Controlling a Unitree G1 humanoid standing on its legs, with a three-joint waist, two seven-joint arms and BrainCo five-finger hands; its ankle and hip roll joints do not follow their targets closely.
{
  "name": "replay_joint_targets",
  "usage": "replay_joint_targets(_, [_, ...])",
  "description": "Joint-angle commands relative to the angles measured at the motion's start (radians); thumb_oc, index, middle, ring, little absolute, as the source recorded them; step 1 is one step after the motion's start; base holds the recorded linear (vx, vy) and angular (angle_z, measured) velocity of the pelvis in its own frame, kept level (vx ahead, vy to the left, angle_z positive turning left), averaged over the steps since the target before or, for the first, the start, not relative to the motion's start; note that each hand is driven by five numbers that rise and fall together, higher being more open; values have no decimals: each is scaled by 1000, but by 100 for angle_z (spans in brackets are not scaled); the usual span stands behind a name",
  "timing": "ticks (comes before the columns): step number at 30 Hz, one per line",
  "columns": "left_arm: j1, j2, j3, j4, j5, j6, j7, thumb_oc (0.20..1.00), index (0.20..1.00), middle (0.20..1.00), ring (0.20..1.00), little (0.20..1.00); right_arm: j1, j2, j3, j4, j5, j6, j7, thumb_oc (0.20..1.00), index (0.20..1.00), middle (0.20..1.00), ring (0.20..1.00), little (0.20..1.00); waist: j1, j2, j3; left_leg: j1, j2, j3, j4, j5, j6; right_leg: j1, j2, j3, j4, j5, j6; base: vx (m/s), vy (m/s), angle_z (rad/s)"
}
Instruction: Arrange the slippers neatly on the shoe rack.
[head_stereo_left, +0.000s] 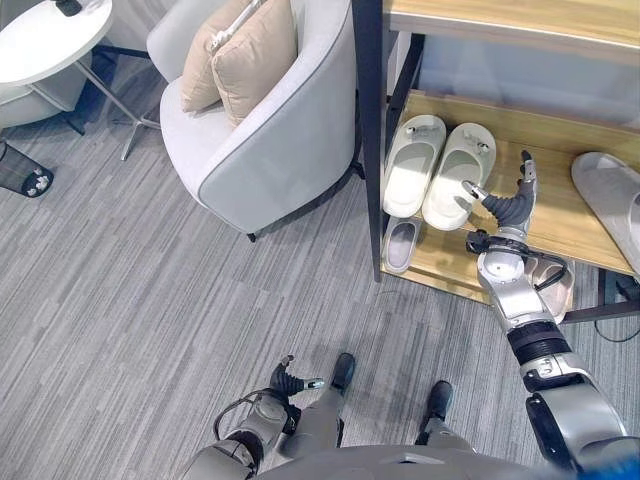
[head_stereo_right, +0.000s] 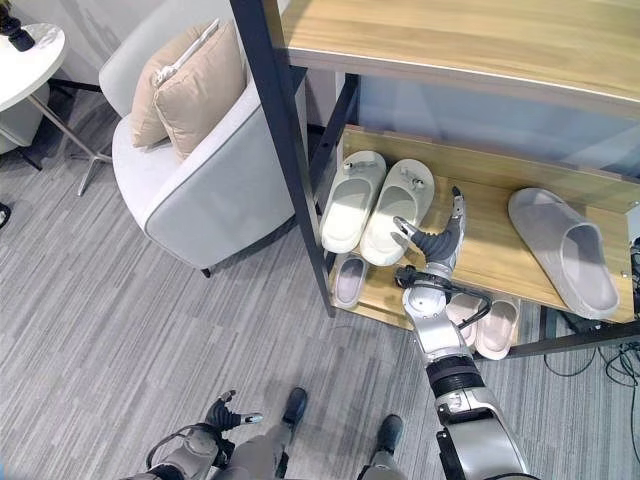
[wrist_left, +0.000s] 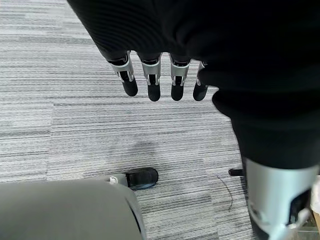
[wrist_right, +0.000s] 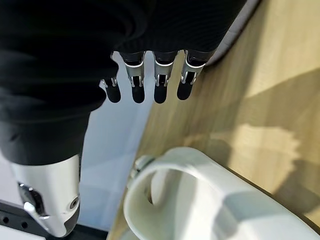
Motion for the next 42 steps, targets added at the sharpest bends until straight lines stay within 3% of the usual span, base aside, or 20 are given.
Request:
replay_joint_targets(1, [-6, 3, -45, 141, -9, 19, -19, 1000, 1000, 1000, 1000, 1000, 7, -52, -13, -49, -40, -45, -3, 1000, 1000, 1000, 1000, 1000, 20, -24, -4, 1, -27, 60, 2, -84, -11, 73, -65, 35, 8, -21, 68, 41, -61, -14])
replay_joint_targets(2, [4, 7, -38, 141, 9, 15, -25, 1000, 1000, 1000, 1000, 1000, 23, -111, -35, -25, -93, -17, 5, 1000, 1000, 1000, 1000, 1000, 13, -29, -10, 8, -21, 69, 2, -86, -13, 74, -60, 41, 8, -23, 66, 30, -57, -15])
replay_joint_targets(9, [14, 29, -32, 142, 28, 4, -53, 1000, 1000, 1000, 1000, 1000, 6, -272, -83, 94, -181, 40, -28, 1000, 1000, 1000, 1000, 1000, 5, -28, -15, 1, -11, 85, 2, -84, -19, 59, -50, 54, 8, -22, 67, 11, -46, -5])
replay_joint_targets(13, [22, 33, -39, 146, 21, -1, -63, 1000, 1000, 1000, 1000, 1000, -18, -301, -111, 147, -164, 56, -57, 1000, 1000, 1000, 1000, 1000, 0, -21, -9, -3, -7, 95, 2, -83, -21, 50, -46, 65, 8, -22, 66, 10, -43, -10])
replay_joint_targets(26, [-3, 19, -23, 139, -11, 20, -50, 1000, 1000, 1000, 1000, 1000, 121, -194, -201, 129, -184, 168, -129, 1000, 1000, 1000, 1000, 1000, -37, -13, -13, 14, 2, 123, 2, -98, -15, 52, -42, 87, 8, -32, 60, 35, -20, -5])
replay_joint_targets(42, [-25, 31, -13, 140, -40, 56, -57, 1000, 1000, 1000, 1000, 1000, 100, -107, -32, 32, 15, 79, 117, 1000, 1000, 1000, 1000, 1000, -58, -48, -4, 31, 10, 154, 2, -104, -11, 47, -36, 109, 8, -27, 54, 7, 2, -4])
